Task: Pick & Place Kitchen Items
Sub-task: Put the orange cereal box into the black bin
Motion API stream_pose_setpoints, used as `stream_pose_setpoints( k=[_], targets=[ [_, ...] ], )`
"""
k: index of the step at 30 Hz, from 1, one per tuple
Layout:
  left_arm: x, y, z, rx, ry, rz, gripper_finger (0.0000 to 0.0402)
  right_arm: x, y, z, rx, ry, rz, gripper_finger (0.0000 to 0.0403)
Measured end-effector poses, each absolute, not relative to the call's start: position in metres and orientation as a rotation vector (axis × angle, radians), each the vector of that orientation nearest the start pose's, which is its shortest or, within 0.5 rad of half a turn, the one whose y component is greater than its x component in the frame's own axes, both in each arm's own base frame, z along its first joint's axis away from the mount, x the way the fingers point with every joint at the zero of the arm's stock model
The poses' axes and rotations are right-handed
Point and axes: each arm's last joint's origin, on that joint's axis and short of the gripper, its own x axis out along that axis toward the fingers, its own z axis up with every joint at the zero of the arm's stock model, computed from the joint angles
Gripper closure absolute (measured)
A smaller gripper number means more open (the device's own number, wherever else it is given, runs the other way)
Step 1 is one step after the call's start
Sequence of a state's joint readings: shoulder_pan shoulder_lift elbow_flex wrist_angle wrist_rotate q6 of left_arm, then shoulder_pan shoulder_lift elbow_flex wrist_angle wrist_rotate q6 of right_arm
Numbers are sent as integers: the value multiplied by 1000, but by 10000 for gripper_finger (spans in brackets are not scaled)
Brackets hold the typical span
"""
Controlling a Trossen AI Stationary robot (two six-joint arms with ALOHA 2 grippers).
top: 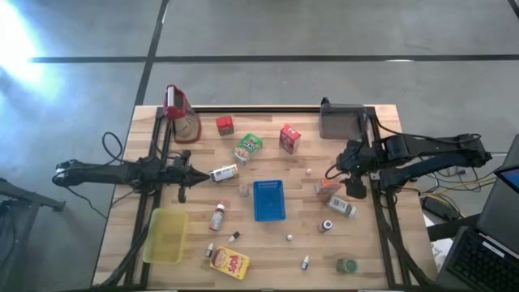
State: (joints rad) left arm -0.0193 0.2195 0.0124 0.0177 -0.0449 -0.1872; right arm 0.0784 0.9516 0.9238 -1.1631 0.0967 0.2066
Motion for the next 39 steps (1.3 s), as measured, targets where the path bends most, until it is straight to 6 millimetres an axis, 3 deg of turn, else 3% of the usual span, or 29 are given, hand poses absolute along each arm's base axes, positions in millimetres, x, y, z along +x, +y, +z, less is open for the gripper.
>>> stream_pose_setpoints(
  k=[13, 29, 39],
  targets=[
    [109, -1, 151, -181, 186, 44, 390, 156, 10, 258, 80, 1202, -118, 99],
    [109, -1, 151, -181, 186, 43, 390, 172, 12, 244, 42, 1245, -86, 142],
    [109, -1, 151, -180, 186, 43, 390, 184, 13, 231, 32, 1329, -64, 142]
  ],
)
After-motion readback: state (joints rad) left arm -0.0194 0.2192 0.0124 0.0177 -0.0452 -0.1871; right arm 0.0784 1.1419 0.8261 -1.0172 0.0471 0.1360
